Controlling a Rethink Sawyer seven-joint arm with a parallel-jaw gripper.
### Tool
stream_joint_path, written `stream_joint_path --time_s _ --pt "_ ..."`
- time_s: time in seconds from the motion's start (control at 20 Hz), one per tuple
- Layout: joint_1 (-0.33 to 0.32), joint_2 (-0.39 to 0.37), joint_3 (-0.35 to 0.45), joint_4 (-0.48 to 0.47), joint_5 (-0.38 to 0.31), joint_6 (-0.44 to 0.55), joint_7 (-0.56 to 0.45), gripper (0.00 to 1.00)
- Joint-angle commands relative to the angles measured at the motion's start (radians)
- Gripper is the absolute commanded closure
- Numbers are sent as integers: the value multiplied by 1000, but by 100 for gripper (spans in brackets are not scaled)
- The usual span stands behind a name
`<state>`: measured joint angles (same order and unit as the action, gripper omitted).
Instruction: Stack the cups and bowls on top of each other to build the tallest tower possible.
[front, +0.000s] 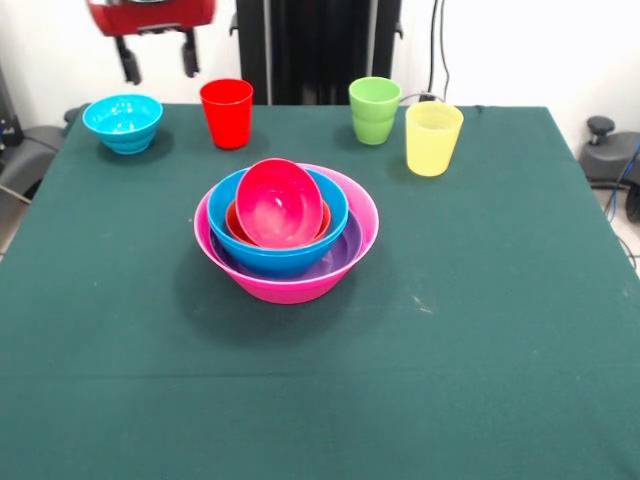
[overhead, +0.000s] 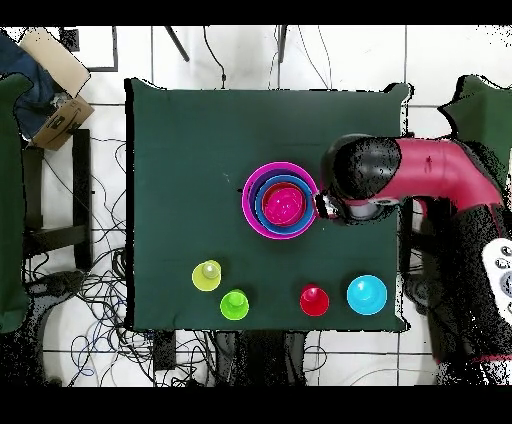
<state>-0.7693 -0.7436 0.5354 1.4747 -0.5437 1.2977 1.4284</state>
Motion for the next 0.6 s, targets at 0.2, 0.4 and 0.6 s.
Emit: stream_joint_path --time_s 0.2,0.4,0.6 --pt "-197 -30 108 202 -87 -164 -420 0" --pt "-239 -45 135 227 -98 -160 -432 0" --pt "-246 -20 150 205 -112 -144 -425 0"
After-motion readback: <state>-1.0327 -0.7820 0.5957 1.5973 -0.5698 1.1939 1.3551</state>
